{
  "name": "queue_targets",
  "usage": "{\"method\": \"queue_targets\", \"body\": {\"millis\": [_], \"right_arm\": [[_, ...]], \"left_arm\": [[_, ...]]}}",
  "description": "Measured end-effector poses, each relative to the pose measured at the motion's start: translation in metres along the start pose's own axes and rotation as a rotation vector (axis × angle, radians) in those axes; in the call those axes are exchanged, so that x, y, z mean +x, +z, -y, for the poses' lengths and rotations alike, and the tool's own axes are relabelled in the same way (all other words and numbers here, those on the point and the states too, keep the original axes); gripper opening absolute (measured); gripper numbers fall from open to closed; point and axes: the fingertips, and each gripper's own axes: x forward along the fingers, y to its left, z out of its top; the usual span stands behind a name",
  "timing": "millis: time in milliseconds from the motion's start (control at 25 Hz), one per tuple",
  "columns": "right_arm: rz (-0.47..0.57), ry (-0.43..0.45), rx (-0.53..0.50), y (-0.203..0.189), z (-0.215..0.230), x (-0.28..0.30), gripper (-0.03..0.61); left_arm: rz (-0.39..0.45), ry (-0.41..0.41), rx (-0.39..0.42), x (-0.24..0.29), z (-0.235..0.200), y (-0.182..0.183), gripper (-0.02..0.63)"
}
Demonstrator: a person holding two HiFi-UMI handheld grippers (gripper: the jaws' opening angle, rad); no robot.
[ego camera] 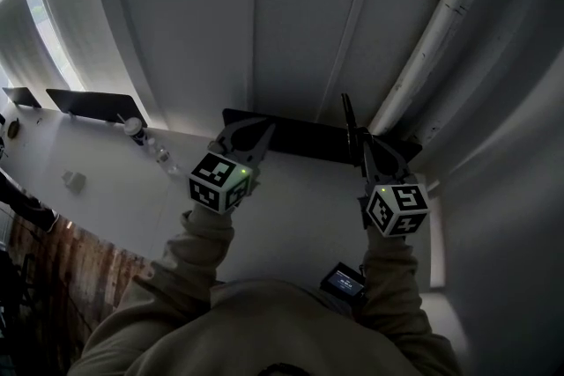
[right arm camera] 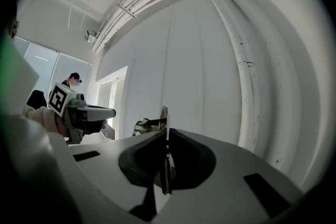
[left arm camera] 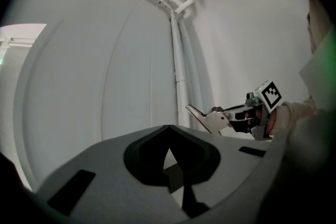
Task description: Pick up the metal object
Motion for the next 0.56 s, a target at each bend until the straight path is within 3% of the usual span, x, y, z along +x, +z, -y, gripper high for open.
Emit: {"method": "queue_targets", "body": {"millis": [560], "right_arm": [[-0.026, 0.009, -0.012, -0.009, 0.006, 0.003, 0.023]], "left_arm": [[-0.002, -0.015, 0.007, 0.011, 0.007, -0.004, 0.000]]}}
